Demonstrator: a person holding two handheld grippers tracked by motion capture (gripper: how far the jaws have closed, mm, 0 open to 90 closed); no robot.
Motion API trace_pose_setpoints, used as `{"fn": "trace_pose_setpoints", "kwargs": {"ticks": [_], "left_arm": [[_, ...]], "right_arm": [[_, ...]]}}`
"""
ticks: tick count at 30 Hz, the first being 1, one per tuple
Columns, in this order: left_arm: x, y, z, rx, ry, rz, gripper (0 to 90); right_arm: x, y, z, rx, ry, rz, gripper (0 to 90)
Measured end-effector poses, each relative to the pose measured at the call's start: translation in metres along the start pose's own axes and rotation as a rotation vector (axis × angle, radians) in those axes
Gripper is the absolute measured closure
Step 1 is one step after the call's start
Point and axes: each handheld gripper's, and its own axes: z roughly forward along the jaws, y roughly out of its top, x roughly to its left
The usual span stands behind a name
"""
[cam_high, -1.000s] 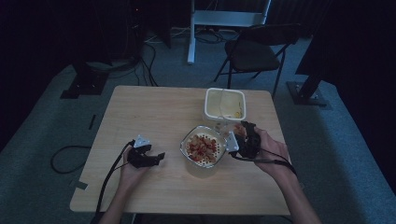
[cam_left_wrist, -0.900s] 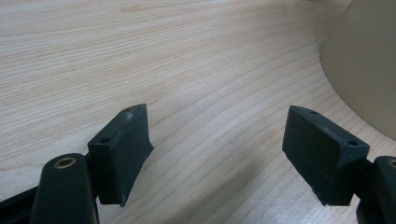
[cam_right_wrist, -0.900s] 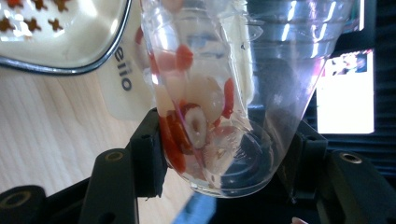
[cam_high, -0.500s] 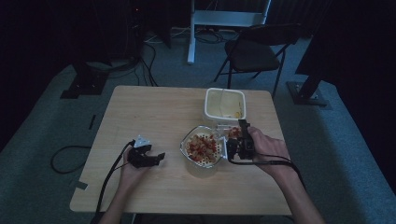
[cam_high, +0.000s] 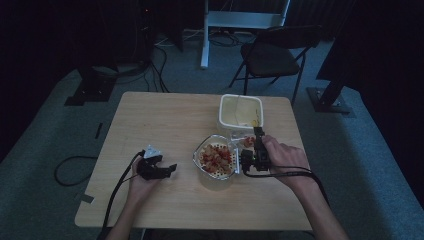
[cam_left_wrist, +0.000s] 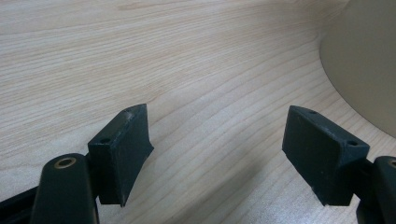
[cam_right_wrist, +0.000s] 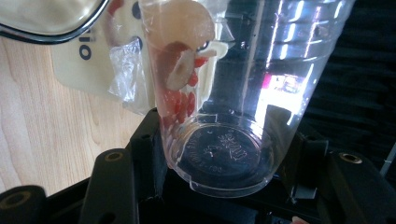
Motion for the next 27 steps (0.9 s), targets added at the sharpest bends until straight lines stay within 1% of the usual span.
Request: {"fn": "trace_pose_setpoints", "kwargs": {"ticks": [6,9,10,11,13,15,20,27], "left_arm": [[0.0,-0.0001,0.0003,0.001,0.001,0.002,24.0],[-0.0001,-0.0001,0.0003,0.001,0.0,0.002,24.0],[-0.0001,-0.0001,0.0003,0.001,0.0,0.002,24.0],[-0.0002,-0.0001,0.0003,0.001,0.0,0.002,24.0],[-0.0003,-0.0001,0.0003,0.001,0.0,0.001,24.0],[-0.0003,-0.0002,0.0003,0.001,-0.001,0.0,24.0],[-0.0005,-0.0002,0.0003,0.001,-0.001,0.0,24.0],[-0.0004,-0.0002,0.0005,0.001,-0.001,0.0,24.0]], "right_arm": [[0.0015,0.0009,0.0002,0.0,0.0,-0.015,43.2],[0.0026,0.0025,-0.0001,0.01,-0.017,-0.046,43.2],[0.0026,0.0025,-0.0001,0.01,-0.017,-0.046,43.2],[0.0028,0.0036,-0.0004,0.01,-0.024,-0.061,43.2],[0.0033,0.005,-0.0014,0.013,-0.034,-0.073,43.2],[0.0037,0.0062,-0.0026,0.008,-0.03,-0.068,43.2],[0.005,0.0081,-0.0044,0.004,-0.04,-0.092,43.1],[0.0036,0.0085,-0.0062,0.012,-0.048,-0.107,43.1]]}}
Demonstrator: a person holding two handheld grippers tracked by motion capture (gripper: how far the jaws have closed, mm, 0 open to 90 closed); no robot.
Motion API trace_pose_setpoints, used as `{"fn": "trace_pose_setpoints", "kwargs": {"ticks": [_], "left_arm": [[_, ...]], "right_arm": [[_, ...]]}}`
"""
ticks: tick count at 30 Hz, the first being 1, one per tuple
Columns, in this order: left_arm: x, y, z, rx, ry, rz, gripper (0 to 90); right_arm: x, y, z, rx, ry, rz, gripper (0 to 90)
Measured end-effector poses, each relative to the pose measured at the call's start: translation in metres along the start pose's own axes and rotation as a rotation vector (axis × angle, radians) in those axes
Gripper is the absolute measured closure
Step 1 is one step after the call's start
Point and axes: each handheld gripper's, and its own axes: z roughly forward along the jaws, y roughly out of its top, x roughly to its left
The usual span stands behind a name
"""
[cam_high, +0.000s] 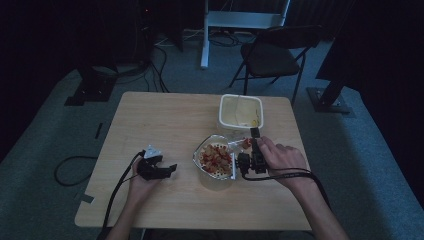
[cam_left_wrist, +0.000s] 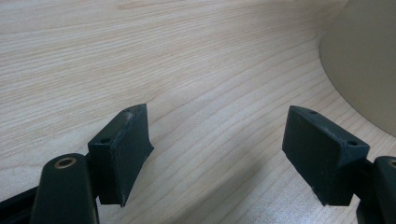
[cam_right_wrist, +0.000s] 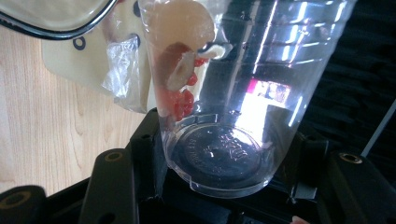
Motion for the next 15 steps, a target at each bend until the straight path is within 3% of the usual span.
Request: {"fn": "trace_pose_setpoints", "kwargs": {"ticks": [15], "left_arm": [[-0.0001,0.0,0.0001,0.0,-0.002,0.0,24.0]], "right_arm": [[0.0021,0.0018,0.0023,0.005,-0.008,-0.014,43.2]]}}
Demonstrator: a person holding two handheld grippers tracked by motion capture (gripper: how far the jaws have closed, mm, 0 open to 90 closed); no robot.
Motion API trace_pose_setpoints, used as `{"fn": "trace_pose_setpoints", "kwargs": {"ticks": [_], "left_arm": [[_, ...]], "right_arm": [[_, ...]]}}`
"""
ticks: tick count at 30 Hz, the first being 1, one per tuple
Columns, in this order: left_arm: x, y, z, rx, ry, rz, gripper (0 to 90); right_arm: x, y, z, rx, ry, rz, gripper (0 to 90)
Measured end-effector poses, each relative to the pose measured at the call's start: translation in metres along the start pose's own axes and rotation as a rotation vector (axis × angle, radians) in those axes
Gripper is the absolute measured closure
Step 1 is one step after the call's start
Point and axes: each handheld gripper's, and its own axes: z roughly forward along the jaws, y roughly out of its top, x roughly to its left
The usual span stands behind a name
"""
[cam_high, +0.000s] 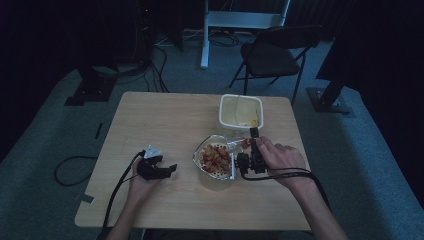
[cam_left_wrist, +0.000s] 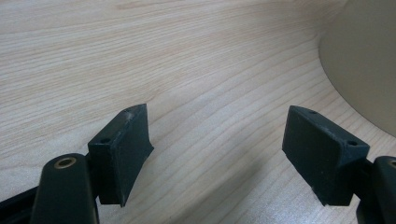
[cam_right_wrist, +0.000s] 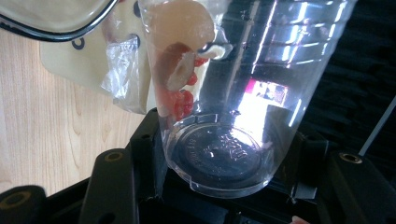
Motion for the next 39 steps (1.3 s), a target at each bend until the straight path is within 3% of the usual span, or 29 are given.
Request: {"fn": "trace_pose_setpoints", "kwargs": {"ticks": [8,29,31,32,36,39], "left_arm": [[0.0002,0.0,0.0001,0.0,-0.002,0.0,24.0],[0.0001,0.0,0.0,0.0,-0.003,0.001,24.0],[0.0,0.0,0.0001,0.0,-0.003,0.002,24.0],[-0.0001,0.0,0.0001,0.0,-0.003,0.001,24.0],[-0.0001,0.0,0.0001,0.0,-0.003,0.001,24.0],[0.0001,0.0,0.0002,0.0,-0.003,0.002,24.0]], "right_arm": [[0.0017,0.0001,0.0012,0.009,-0.015,-0.035,43.1],[0.0025,0.0004,0.0032,0.009,-0.016,-0.042,43.1],[0.0026,0.0004,0.0034,0.008,-0.013,-0.038,43.1],[0.0025,0.0001,0.0038,0.002,0.001,-0.011,43.1],[0.0026,-0.0005,0.0049,-0.007,0.017,0.017,43.1],[0.0027,-0.0018,0.0056,-0.028,0.052,0.065,43.1]]}}
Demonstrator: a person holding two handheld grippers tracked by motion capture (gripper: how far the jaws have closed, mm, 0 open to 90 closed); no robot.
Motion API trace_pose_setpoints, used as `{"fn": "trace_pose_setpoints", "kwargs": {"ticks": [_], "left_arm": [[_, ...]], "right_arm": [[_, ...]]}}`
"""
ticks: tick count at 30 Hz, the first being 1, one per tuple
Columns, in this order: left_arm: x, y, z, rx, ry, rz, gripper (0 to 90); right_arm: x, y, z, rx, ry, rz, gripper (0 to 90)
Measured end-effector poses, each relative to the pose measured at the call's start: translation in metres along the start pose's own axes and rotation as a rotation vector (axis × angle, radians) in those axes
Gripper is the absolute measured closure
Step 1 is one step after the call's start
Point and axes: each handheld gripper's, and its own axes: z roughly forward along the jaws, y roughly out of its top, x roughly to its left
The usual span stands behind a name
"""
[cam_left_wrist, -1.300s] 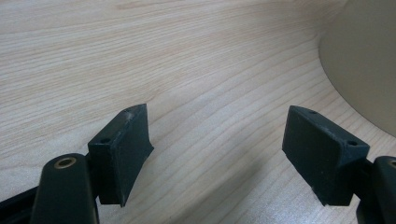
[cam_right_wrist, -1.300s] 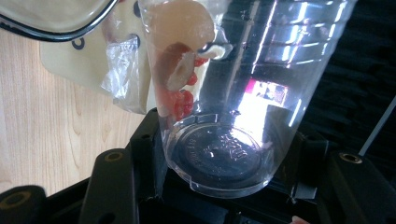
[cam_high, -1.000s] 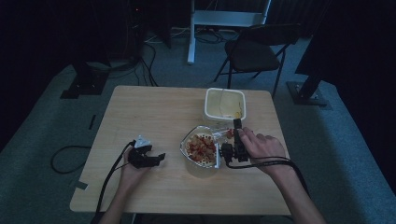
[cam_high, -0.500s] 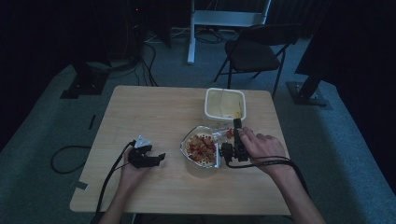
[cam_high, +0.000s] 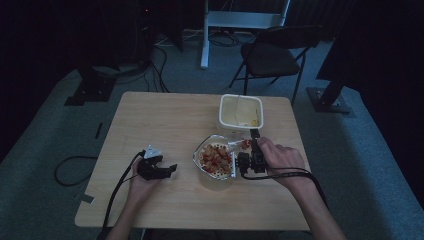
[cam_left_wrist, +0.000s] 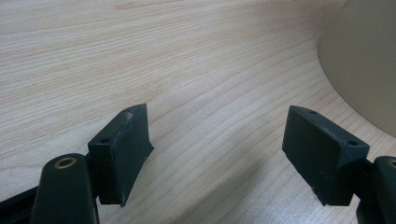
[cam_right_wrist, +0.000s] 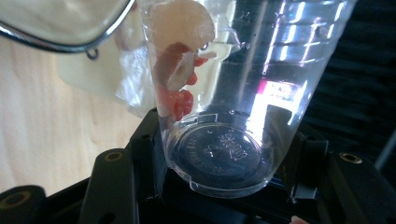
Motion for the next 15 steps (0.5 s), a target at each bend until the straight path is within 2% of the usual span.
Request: {"fn": "trace_pose_setpoints", "kwargs": {"ticks": [1,3,5,6,7,8,9,10,11,12,13,14,15], "left_arm": [[0.0,0.0,0.0,0.0,0.0,0.0,24.0],[0.0,0.0,0.0,0.0,0.0,0.001,24.0],[0.0,0.0,0.0,-0.001,0.0,0.002,24.0],[0.0,0.0,0.0,-0.001,0.0,0.002,24.0],[0.0,0.0,0.0,-0.001,0.0,0.0,24.0],[0.0,0.0,0.0,-0.002,0.001,-0.001,24.0],[0.0,0.0,0.0,-0.001,0.0,-0.001,24.0],[0.0,0.0,0.0,-0.001,0.0,-0.001,24.0],[0.0,0.0,0.0,-0.001,-0.001,-0.002,24.0],[0.0,0.0,0.0,-0.002,-0.001,-0.002,24.0],[0.001,0.0,0.001,-0.003,-0.002,0.0,24.0],[0.001,0.0,0.001,-0.003,-0.002,0.0,24.0],[0.001,0.0,0.001,-0.003,-0.004,-0.003,24.0]], "right_arm": [[0.0,0.0,0.0,0.0,0.0,0.0,43.1],[-0.001,-0.003,0.001,-0.011,0.024,0.049,43.1],[-0.002,-0.005,0.003,-0.017,0.039,0.079,43.1],[-0.002,-0.005,0.003,-0.017,0.039,0.079,43.1],[-0.002,-0.006,0.003,-0.021,0.045,0.096,43.1],[-0.003,-0.008,0.005,-0.035,0.063,0.138,43.1],[-0.004,-0.009,0.005,-0.042,0.072,0.16,43.0],[-0.004,-0.009,0.005,-0.042,0.072,0.16,43.0],[-0.005,-0.01,0.006,-0.046,0.081,0.18,43.0],[-0.005,-0.012,0.007,-0.051,0.092,0.202,43.1],[-0.007,-0.014,0.008,-0.069,0.117,0.252,43.1],[-0.007,-0.014,0.008,-0.069,0.117,0.252,43.1],[-0.01,-0.018,0.011,-0.085,0.149,0.328,43.1]]}}
